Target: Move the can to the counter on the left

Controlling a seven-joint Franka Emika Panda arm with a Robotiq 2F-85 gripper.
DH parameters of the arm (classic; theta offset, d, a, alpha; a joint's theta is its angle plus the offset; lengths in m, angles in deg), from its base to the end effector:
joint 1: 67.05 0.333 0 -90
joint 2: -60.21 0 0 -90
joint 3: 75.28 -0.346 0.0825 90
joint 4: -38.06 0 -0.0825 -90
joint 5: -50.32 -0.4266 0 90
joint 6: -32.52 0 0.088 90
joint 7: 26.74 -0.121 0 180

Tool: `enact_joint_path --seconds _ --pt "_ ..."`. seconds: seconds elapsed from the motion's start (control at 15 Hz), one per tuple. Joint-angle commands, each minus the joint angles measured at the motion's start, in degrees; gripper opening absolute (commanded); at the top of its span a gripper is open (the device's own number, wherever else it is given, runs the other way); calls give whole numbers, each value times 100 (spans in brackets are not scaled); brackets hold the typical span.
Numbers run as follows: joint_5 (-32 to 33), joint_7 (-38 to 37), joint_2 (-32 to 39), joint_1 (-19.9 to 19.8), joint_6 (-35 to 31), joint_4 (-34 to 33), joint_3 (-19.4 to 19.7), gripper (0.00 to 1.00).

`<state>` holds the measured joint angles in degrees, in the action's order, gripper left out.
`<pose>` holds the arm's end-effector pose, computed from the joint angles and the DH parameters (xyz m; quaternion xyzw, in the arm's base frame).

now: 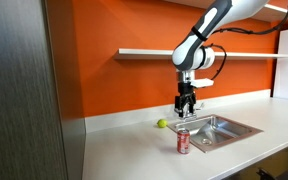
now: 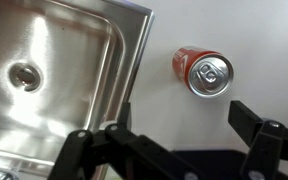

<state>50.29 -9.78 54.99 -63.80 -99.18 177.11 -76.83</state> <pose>0.4973 0.0417 0.3250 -0.9819 -0.1885 0.0186 0.0009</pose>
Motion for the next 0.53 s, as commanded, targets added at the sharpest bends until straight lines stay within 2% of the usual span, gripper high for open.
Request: enact_joint_path --seconds 0.0,0.47 --pt "69 -194 -406 -255 9 89 250 100" --pt "141 -490 -721 -707 -60 155 735 100"
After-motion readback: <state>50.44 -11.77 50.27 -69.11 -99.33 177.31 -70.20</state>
